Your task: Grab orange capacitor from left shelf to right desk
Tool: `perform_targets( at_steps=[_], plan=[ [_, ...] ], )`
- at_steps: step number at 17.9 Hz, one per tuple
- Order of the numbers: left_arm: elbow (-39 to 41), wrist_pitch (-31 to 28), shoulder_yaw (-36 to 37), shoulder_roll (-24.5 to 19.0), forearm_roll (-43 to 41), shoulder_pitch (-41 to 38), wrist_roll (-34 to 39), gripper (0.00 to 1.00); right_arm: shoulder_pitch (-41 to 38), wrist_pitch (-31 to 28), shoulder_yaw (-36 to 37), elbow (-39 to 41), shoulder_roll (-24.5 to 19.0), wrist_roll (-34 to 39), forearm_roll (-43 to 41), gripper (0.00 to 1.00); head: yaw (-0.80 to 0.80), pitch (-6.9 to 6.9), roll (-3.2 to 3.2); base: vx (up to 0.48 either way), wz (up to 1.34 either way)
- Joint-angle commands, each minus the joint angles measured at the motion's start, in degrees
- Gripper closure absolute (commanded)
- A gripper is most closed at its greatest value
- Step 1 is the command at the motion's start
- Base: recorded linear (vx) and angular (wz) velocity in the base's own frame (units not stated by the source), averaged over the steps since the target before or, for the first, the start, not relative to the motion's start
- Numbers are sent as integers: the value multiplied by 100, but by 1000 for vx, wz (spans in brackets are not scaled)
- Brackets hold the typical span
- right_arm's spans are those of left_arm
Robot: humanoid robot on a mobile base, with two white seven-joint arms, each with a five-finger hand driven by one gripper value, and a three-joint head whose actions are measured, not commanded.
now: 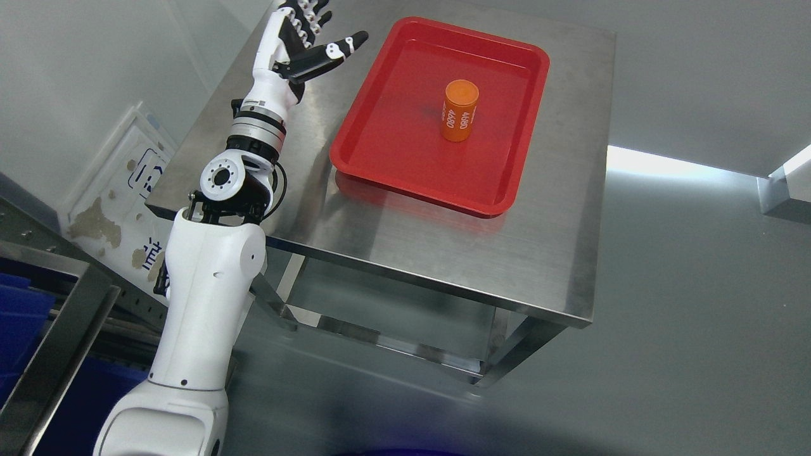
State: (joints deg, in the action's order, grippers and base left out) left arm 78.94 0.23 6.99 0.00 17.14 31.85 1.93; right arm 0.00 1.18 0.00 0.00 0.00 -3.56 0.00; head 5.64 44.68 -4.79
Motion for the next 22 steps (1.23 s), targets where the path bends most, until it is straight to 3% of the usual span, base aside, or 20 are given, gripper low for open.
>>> perform_targets(
  at_steps=[1, 22],
  plan=[
    [1271, 153, -75, -100, -9, -985, 90, 0, -8, 5, 97, 100, 100, -4, 18, 0, 0, 0, 0, 0, 0],
    [1888, 179, 30, -100, -27, -1629, -272, 0, -17, 5, 97, 100, 100, -4, 18, 0, 0, 0, 0, 0, 0]
  ],
)
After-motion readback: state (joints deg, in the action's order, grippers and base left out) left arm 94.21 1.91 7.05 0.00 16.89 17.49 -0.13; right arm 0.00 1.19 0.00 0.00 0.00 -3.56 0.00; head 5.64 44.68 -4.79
